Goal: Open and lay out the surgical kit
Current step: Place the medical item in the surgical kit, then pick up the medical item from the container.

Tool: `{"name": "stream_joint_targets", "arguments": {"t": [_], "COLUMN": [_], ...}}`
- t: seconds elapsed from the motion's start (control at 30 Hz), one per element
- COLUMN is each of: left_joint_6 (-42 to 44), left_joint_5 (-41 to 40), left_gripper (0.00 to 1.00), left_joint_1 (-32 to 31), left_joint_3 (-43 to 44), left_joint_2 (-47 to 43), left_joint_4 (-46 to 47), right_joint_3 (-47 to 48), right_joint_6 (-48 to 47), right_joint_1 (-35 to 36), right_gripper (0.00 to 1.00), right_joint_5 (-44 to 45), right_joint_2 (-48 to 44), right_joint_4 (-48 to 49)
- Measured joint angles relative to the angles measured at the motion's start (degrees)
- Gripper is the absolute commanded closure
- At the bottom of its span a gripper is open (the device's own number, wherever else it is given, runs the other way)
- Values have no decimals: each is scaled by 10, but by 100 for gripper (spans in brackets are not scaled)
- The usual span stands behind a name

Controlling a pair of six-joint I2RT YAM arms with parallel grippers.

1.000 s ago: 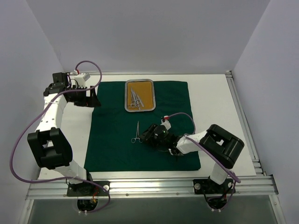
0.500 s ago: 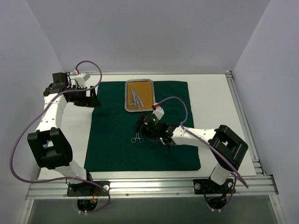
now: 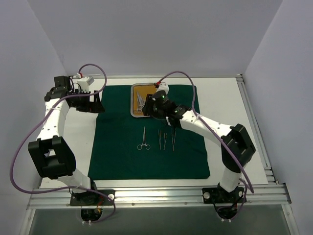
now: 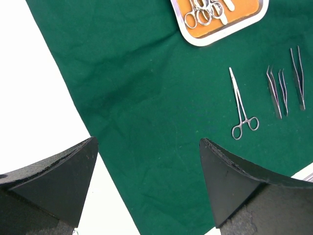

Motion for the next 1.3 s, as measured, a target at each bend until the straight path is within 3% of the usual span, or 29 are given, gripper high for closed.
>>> {"name": "stream_joint_targets", "arguments": {"t": [0.17, 0.37, 0.57, 1.3], "left_joint_6": [3, 5, 5, 5], "left_joint_5": [-6, -19, -23, -27], "left_gripper": [6, 6, 6, 6], "left_joint_1": [0, 0, 0, 0], "left_joint_3": [0, 1, 17, 19], "left_joint_2": [-14, -12, 21, 79], "left_joint_4": [-2, -2, -1, 8], "right_joint_3": [138, 278, 395, 423], "right_joint_6": [-83, -144, -175, -168], "right_joint_1": [-53, -76, -90, -95], "right_gripper": [77, 83, 82, 79], "right_joint_5": [5, 5, -28, -111], "right_joint_2": [95, 223, 354, 429], "right_joint_4": [-37, -68, -97, -102]}}
